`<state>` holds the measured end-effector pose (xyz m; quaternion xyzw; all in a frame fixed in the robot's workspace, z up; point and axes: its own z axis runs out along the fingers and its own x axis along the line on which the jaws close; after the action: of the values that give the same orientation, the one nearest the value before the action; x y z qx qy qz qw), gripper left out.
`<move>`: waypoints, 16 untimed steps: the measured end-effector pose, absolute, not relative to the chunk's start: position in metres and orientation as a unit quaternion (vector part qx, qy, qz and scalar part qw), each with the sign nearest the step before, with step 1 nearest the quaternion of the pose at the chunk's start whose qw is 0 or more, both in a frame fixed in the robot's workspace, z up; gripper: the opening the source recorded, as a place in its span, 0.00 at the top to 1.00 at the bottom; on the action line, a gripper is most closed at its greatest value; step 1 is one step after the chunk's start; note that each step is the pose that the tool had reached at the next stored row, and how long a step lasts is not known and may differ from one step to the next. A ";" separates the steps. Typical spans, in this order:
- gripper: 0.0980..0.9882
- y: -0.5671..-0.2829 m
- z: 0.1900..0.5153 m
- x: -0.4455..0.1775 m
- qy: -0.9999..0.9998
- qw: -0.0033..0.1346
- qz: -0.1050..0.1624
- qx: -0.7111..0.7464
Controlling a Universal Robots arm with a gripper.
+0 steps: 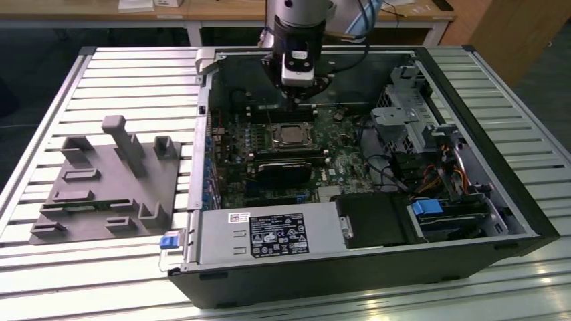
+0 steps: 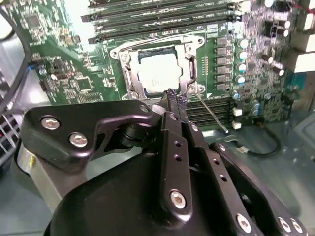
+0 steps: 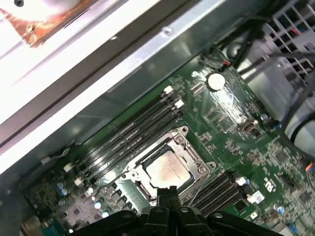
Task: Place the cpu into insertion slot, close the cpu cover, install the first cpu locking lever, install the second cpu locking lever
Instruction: 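Install the first cpu locking lever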
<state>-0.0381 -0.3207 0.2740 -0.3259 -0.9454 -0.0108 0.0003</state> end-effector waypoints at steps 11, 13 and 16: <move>0.99 -0.321 0.274 -0.038 -0.968 0.001 -0.011 -0.252; 0.99 -0.321 0.274 -0.038 -0.970 0.001 -0.011 -0.242; 0.99 -0.321 0.274 -0.038 -0.975 0.002 -0.011 -0.220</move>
<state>-0.0384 -0.3206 0.2736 -0.2199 -0.9755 -0.0107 0.0015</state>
